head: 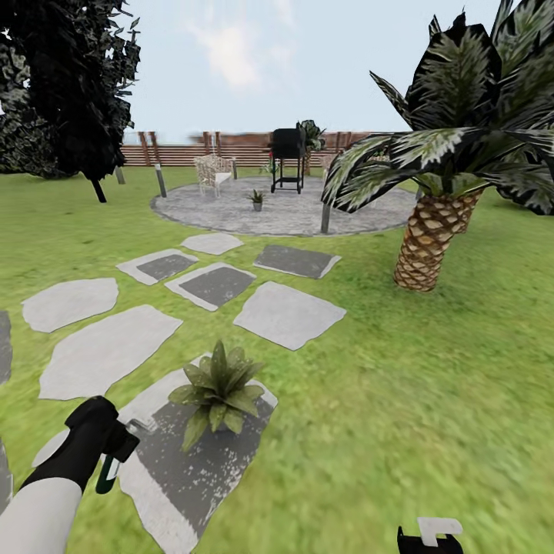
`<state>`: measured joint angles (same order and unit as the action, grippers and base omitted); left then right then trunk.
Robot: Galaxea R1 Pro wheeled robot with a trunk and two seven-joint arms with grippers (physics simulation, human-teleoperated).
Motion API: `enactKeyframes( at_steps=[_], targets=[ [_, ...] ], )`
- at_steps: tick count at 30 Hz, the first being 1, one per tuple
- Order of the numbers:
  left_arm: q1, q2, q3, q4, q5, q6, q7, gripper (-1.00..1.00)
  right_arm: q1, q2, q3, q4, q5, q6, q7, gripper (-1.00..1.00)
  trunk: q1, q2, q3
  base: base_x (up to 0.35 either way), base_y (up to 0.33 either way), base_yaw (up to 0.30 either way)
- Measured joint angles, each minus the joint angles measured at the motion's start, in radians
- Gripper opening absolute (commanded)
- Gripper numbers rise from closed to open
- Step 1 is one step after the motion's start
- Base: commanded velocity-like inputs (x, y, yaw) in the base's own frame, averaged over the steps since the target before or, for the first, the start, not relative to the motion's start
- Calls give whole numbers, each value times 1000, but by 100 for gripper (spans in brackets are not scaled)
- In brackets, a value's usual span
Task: Pick up the pesticide atomizer in the garden and spray insectifuge to fully cover both potted plants in the garden.
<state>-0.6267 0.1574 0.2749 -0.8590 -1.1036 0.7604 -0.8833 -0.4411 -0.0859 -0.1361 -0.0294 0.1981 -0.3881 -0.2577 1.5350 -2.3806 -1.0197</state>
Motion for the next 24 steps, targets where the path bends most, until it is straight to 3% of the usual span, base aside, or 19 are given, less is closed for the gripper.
enactKeyframes(
  at_steps=[15, 24],
  targets=[
    [2, 9, 4, 27, -9, -2, 10, -100, 0, 0, 0, 0, 0, 0, 0, 100, 0, 0, 0, 148, -224, 3],
    [23, 14, 4, 31, -12, -1, 13, -100, -1, 0, 0, 1, 0, 0, 0, 100, 0, 0, 0, 168, -234, 228]
  ],
)
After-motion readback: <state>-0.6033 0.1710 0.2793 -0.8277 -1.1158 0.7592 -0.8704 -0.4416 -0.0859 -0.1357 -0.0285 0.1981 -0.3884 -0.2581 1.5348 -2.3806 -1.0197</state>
